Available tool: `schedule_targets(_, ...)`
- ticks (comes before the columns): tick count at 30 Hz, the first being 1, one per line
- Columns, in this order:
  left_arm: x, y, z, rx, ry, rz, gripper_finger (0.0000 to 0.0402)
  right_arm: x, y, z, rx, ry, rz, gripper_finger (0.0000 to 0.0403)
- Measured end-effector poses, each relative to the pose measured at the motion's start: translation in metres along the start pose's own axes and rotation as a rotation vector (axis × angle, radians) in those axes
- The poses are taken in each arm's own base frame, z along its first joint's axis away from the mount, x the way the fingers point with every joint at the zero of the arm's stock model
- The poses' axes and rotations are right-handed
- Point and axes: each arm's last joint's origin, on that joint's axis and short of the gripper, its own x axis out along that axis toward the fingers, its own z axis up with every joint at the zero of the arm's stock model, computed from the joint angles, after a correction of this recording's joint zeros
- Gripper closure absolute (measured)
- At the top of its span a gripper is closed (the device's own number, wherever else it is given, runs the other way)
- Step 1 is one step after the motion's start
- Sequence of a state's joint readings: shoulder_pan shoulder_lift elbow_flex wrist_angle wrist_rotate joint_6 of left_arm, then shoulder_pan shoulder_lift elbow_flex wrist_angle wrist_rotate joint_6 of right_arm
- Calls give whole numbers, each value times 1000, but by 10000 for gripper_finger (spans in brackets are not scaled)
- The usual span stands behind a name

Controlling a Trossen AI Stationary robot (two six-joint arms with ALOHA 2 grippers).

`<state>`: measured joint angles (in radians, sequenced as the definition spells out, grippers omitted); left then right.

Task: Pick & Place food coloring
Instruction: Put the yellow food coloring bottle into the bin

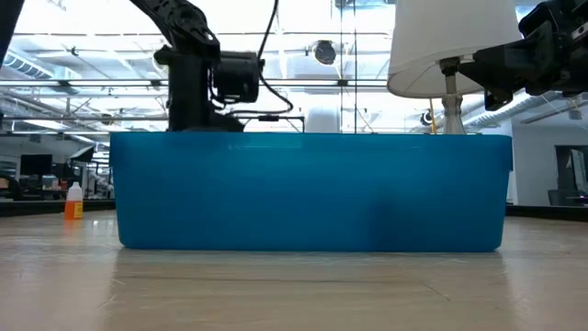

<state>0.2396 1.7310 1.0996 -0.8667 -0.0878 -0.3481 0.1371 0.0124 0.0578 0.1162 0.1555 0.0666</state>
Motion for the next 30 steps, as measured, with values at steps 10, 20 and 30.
schedule_targets(10, 5, 3, 5, 4, -26, 38, 3, 0, 0, 0, 0, 0, 0, 289)
schedule_targets(20, 5, 2, 6, 25, -27, 9, 28, 0, 0, 0, 0, 0, 0, 289)
schedule_targets(30, 5, 2, 5, 12, -25, 1, 169, 0, 0, 0, 0, 0, 0, 289)
